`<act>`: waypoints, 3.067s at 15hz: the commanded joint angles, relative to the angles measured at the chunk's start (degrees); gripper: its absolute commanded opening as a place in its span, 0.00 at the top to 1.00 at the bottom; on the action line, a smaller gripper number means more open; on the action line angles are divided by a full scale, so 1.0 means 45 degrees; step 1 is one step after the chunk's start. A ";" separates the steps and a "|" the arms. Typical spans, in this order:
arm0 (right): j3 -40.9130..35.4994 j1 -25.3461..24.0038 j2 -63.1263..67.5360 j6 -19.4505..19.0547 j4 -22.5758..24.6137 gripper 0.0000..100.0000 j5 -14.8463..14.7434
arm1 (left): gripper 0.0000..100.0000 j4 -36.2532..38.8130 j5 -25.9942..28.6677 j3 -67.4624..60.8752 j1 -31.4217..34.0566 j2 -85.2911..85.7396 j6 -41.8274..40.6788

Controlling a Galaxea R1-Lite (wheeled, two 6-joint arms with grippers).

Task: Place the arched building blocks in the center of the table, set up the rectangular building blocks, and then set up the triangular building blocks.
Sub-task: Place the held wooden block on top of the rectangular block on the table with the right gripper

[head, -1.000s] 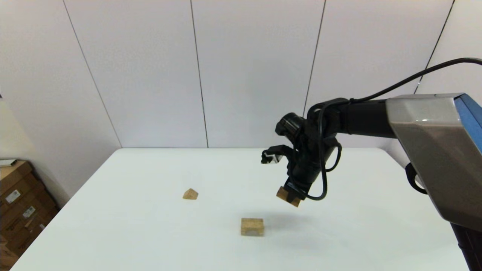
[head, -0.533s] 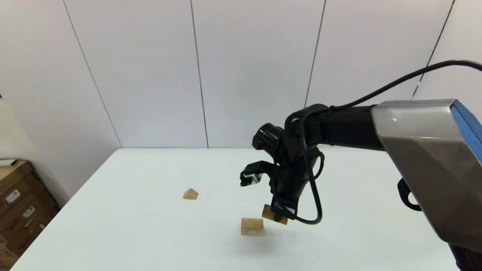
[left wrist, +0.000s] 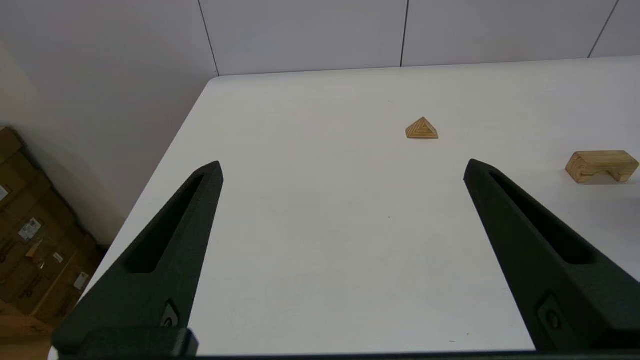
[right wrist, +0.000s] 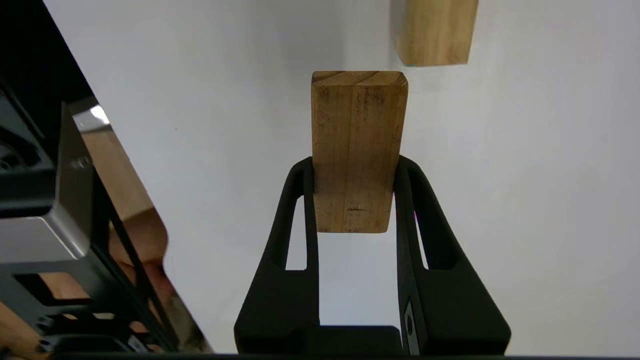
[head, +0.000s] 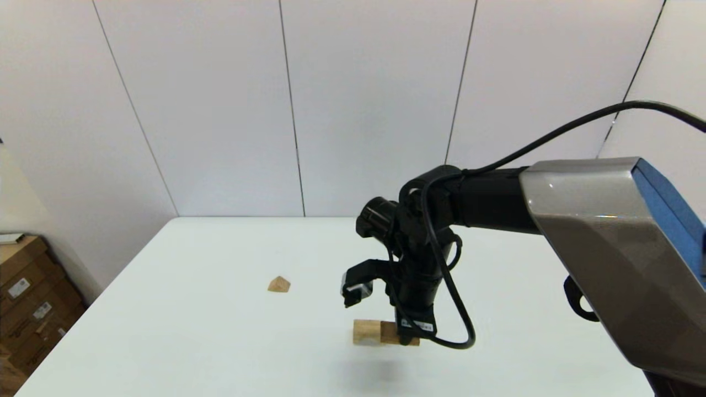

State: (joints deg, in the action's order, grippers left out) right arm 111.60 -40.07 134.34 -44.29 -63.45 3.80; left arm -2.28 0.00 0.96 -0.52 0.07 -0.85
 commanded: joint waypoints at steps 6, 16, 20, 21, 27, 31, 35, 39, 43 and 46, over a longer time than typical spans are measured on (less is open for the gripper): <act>0.0004 -0.0197 0.0967 -0.0588 0.0741 1.00 0.0014 | 0.00 -0.0001 0.0000 0.0001 -0.0001 -0.0016 -0.0006; 0.0082 -0.0256 0.0733 -0.0529 0.1503 1.00 0.0073 | 0.00 -0.0001 0.0000 0.0001 -0.0001 -0.0016 -0.0006; 0.0082 -0.0353 0.0791 -0.0510 0.1796 1.00 0.0073 | 0.00 -0.0001 0.0000 0.0001 -0.0001 -0.0016 -0.0006; 0.0082 -0.0353 0.0830 -0.0510 0.1893 1.00 0.0073 | 0.00 -0.0001 0.0000 0.0001 -0.0001 -0.0016 -0.0006; 0.0062 -0.0451 0.0811 -0.0529 0.2089 1.00 0.0131 | 0.00 0.0018 0.0000 0.0001 -0.0001 -0.0016 -0.0006; 0.0062 -0.0392 0.0674 -0.0529 0.2108 1.00 0.0151 | 0.00 -0.0001 0.0000 0.0001 -0.0001 -0.0016 -0.0006; 0.0062 -0.0451 0.0518 -0.0588 0.2167 1.00 0.0151 | 0.00 -0.0001 0.0000 0.0001 -0.0001 -0.0016 -0.0006; 0.0062 -0.0451 0.0498 -0.0549 0.2147 1.00 0.0151 | 0.00 -0.0001 0.0000 0.0001 -0.0001 -0.0016 -0.0006; 0.0062 -0.0451 0.0713 -0.0529 0.2440 1.00 0.0131 | 0.00 -0.0001 0.0000 0.0001 -0.0001 -0.0016 -0.0006; 0.0062 -0.0334 0.0791 -0.0549 0.2616 1.00 0.0131 | 0.00 -0.0001 0.0000 0.0001 -0.0001 -0.0016 -0.0006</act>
State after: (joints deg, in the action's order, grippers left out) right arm 111.87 -41.79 137.46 -46.41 -51.68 4.35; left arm -2.26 0.00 0.96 -0.52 0.07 -0.85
